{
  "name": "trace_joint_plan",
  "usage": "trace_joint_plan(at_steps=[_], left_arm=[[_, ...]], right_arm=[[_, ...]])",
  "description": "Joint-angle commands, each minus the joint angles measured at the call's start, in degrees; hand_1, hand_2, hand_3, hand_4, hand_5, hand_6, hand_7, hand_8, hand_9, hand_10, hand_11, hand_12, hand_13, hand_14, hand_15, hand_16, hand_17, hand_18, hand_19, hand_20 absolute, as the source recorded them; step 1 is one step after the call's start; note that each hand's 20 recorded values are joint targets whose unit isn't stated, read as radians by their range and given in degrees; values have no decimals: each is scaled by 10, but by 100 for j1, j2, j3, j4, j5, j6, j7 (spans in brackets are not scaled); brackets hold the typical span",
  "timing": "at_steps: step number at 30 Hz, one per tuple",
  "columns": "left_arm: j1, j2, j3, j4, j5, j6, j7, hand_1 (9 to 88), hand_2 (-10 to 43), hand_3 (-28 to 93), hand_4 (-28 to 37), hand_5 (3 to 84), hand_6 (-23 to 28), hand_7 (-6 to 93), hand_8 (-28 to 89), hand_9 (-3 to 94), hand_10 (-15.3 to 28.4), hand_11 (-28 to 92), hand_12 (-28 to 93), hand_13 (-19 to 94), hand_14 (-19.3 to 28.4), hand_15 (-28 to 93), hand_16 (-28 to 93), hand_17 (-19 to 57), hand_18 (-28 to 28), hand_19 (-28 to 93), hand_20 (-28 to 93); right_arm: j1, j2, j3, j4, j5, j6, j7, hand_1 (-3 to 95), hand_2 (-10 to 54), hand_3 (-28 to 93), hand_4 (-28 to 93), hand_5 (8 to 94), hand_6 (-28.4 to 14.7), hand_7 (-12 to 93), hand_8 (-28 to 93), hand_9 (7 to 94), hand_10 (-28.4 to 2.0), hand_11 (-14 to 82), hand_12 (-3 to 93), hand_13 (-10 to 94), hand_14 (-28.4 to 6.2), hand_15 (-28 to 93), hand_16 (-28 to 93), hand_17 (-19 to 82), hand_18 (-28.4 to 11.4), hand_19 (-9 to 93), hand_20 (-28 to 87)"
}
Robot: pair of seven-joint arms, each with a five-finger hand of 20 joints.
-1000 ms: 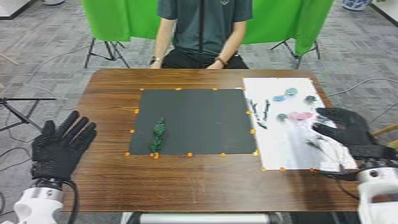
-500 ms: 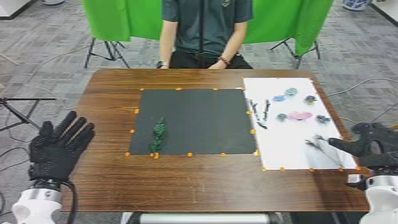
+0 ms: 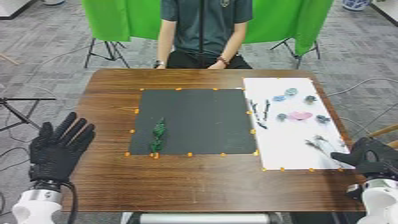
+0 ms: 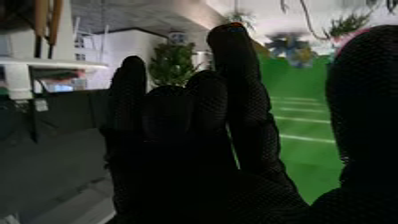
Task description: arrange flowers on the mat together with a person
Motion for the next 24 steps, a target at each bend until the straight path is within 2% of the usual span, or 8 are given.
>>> trace_joint_plan(at_steps=[1, 9, 11, 14, 22, 24], left_arm=[[42, -19, 42, -26, 11, 49, -86, 245, 107, 687, -283, 409, 67, 67, -93, 369, 130, 126, 51, 256, 156, 241, -70, -42, 115, 280, 68], [-38, -19, 84, 22, -7, 53, -154, 246, 107, 688, -283, 410, 67, 68, -93, 369, 130, 127, 51, 256, 156, 243, -70, -43, 115, 281, 68], [-73, -10, 118, 43, -29, 15, -146, 246, 107, 690, -283, 409, 67, 68, -93, 370, 131, 127, 51, 256, 156, 243, -70, -43, 115, 282, 68], [-88, 4, 130, 49, -13, 11, -179, 249, 107, 688, -283, 409, 67, 68, -93, 369, 131, 127, 51, 257, 156, 245, -70, -43, 116, 283, 69], [-91, -10, 119, 51, -18, 22, -188, 253, 107, 689, -283, 410, 68, 68, -93, 369, 132, 127, 51, 257, 157, 249, -70, -44, 116, 284, 69], [-83, -15, 129, 46, -23, 24, -179, 252, 107, 689, -283, 410, 68, 68, -93, 368, 132, 127, 52, 257, 157, 249, -71, -44, 116, 285, 69]], right_arm=[[-5, -46, -101, 135, -124, -318, -45, 367, -95, 661, -282, 691, -26, 282, -152, 526, -177, 687, 474, 503, -189, 918, 392, 249, -218, 763, 335], [216, -14, -425, 271, 117, -49, -95, 389, -95, 698, -281, 699, -18, 297, -154, 538, -171, 685, 466, 505, -184, 914, 389, 252, -216, 759, 334], [336, 11, -583, 311, 299, 226, 49, 460, -95, 664, -276, 722, -26, 324, -27, 568, -162, 679, 452, 517, -172, 903, 384, 260, -211, 755, 332], [421, -3, -695, 330, 376, 363, 134, 527, -95, 644, -253, 767, -25, 361, 12, 616, -149, 652, 475, 543, -164, 887, 393, 270, -208, 755, 329], [535, -47, -822, 326, 645, 533, 88, 523, -95, 709, -235, 771, -36, 390, 77, 646, -155, 600, 528, 558, -163, 882, 397, 274, -208, 755, 328], [567, -29, -908, 371, 630, 827, 37, 509, -95, 734, -206, 761, -41, 423, 113, 652, -159, 581, 543, 560, -165, 882, 394, 274, -209, 755, 329]])
